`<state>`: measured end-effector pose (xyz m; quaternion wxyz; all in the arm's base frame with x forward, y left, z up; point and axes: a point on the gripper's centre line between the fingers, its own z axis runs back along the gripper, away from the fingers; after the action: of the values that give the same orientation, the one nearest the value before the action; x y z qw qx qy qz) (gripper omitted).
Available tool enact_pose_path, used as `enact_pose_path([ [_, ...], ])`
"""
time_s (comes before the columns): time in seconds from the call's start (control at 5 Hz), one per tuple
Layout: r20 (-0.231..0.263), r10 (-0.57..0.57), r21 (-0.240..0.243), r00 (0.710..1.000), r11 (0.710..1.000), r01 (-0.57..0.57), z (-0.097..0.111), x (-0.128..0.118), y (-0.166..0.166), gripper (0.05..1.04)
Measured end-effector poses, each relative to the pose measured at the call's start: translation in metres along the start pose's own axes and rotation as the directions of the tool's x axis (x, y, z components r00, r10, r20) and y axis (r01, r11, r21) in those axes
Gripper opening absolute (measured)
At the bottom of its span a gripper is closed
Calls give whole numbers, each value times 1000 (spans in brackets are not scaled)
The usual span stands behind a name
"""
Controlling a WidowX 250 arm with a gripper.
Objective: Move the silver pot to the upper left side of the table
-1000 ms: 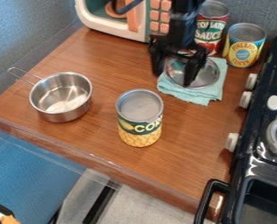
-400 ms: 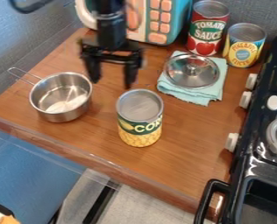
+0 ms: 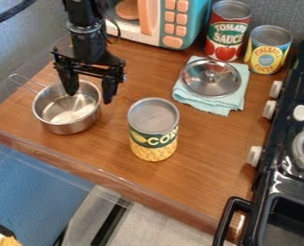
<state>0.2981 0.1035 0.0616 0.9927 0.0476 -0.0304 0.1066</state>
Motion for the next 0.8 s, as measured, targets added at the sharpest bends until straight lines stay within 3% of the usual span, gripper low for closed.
enact_pose_path([
  [0.2,6,-38,7,999,999,38,-2,0,-5,888],
  [0.6,-11,-24,-2,1000,1000,24,-13,-6,-9,292],
  [0.8,-19,-21,-9,1000,1000,21,-16,-9,-11,113],
])
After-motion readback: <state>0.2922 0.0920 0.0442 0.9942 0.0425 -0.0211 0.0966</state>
